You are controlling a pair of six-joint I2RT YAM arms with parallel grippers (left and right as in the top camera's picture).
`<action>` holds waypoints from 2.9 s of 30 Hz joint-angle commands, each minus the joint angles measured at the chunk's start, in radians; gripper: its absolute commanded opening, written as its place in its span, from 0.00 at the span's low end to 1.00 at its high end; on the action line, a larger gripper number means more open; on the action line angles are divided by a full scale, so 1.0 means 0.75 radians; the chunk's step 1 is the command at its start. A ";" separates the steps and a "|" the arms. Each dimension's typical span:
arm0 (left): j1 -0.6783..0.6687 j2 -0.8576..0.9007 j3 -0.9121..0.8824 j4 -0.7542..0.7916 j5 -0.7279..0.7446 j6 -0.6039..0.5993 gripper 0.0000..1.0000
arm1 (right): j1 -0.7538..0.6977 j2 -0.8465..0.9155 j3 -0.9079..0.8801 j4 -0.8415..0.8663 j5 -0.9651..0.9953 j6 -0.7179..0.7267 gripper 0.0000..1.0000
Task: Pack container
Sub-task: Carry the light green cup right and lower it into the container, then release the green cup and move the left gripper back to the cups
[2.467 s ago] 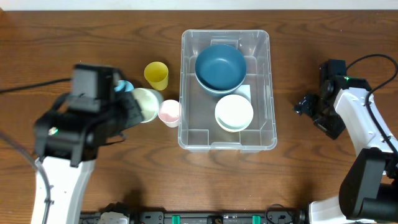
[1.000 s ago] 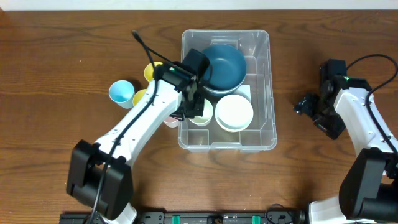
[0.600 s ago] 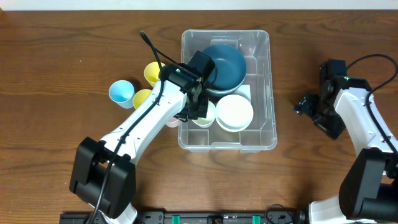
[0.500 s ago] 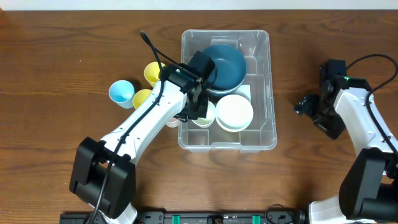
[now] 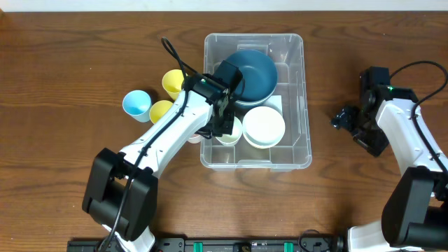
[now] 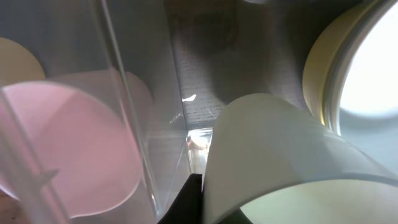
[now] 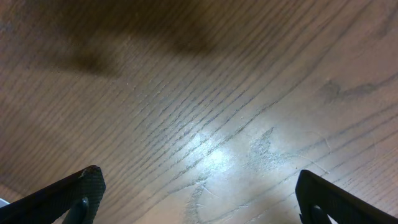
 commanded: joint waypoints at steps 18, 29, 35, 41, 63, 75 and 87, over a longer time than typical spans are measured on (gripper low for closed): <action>-0.053 0.087 -0.009 0.054 0.041 -0.001 0.07 | -0.006 0.003 0.001 -0.001 0.010 0.018 0.99; -0.056 0.087 -0.009 0.055 -0.016 -0.003 0.22 | -0.006 0.003 0.001 -0.001 0.011 0.018 0.99; -0.047 0.086 0.008 0.062 -0.017 -0.001 0.32 | -0.006 0.003 0.001 -0.001 0.011 0.018 0.99; -0.008 0.086 0.032 0.066 -0.017 0.019 0.40 | -0.006 0.003 0.001 -0.001 0.011 0.018 0.99; 0.123 0.054 0.662 -0.317 -0.116 0.023 0.50 | -0.006 0.003 0.001 -0.001 0.011 0.018 0.99; 0.681 -0.007 0.635 -0.496 -0.184 -0.226 0.73 | -0.006 0.003 0.001 -0.001 0.011 0.018 0.99; 0.873 0.084 0.469 -0.345 -0.175 -0.314 0.74 | -0.006 0.003 0.001 -0.001 0.011 0.018 0.99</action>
